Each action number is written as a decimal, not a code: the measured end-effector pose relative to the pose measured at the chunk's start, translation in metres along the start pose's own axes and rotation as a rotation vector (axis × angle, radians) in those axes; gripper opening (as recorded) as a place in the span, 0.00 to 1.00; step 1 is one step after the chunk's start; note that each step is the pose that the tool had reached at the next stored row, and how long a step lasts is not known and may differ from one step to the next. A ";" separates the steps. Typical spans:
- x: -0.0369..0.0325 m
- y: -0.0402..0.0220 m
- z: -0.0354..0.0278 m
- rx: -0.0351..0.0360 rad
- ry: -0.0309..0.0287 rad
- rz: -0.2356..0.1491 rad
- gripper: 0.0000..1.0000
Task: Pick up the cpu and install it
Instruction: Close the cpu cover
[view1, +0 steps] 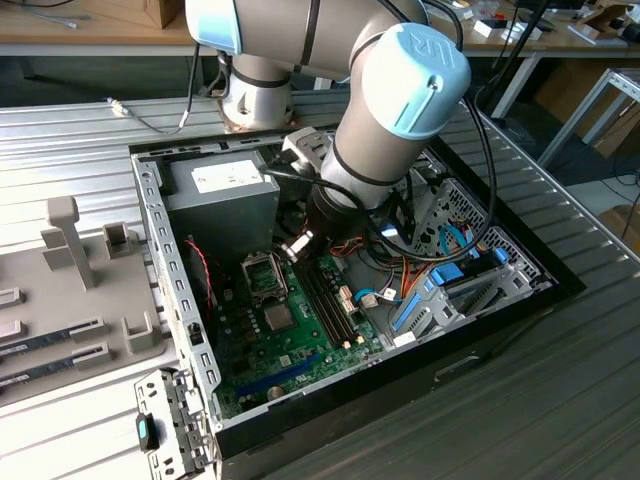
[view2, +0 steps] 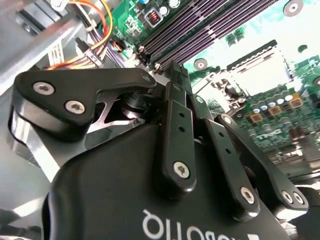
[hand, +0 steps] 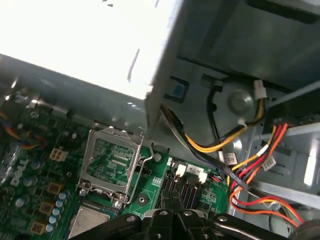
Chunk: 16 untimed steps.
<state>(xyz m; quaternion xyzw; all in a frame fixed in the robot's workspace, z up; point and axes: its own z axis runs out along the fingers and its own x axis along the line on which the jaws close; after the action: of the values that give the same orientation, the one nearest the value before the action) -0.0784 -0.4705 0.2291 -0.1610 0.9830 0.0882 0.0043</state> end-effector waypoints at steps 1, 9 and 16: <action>0.0000 0.0000 0.0001 0.0030 -0.0037 0.025 0.11; 0.0005 0.0002 0.0002 0.0128 -0.0169 0.113 0.11; 0.0005 0.0001 0.0002 0.0128 -0.0170 0.113 0.29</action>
<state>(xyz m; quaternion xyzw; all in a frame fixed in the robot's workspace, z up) -0.0789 -0.4705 0.2289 -0.1046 0.9910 0.0834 0.0087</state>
